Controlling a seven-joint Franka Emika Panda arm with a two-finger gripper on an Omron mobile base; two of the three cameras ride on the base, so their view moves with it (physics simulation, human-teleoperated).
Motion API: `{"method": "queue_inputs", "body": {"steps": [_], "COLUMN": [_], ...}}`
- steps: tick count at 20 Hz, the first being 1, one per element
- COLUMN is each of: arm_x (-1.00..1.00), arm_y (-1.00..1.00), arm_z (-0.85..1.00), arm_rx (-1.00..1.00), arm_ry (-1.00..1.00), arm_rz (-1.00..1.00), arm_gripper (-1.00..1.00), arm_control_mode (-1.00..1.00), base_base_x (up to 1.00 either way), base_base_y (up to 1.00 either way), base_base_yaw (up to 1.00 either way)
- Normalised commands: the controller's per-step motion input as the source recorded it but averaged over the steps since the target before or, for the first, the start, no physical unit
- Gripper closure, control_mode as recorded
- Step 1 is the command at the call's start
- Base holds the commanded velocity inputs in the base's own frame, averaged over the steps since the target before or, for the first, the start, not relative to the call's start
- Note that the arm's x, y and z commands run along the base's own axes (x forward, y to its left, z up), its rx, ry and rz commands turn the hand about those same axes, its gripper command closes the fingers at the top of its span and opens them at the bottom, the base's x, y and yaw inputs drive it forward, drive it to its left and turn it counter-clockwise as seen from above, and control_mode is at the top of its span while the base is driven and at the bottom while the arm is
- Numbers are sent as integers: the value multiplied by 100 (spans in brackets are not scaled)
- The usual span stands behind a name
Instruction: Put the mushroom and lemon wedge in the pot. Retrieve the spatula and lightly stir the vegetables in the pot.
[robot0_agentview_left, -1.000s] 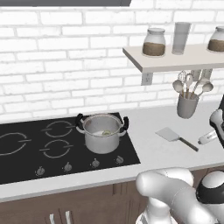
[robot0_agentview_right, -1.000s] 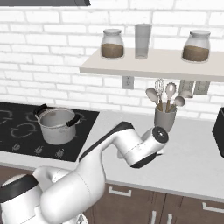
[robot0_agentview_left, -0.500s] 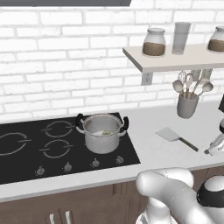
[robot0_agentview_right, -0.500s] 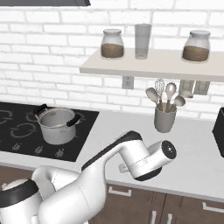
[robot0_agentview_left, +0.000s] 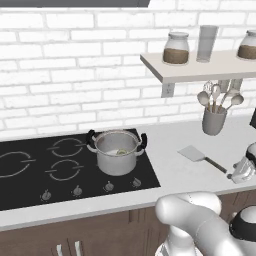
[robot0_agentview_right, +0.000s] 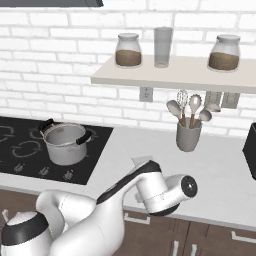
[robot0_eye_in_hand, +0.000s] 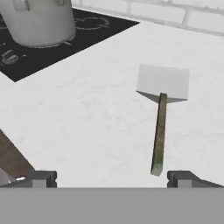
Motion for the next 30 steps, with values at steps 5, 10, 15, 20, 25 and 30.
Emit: {"method": "queue_inputs", "body": {"steps": [5,10,15,20,25,30], "arm_x": [48,15,1,0,0,4], "arm_y": [0,-8,-3,0,-5,-8], "arm_z": [-3,-11,-29,-22,-10,-1], "arm_rx": [1,3,5,4,3,3], "arm_ry": [0,0,0,0,-1,0], "arm_rz": [0,0,0,0,0,0], "arm_gripper": [-100,-100,-100,-100,-100,-100], "arm_control_mode": [-100,-100,-100,-100,-100,-100], "base_base_x": [0,0,0,0,0,0], "base_base_y": [0,0,0,0,0,0], "base_base_yaw": [0,0,0,0,0,0]}}
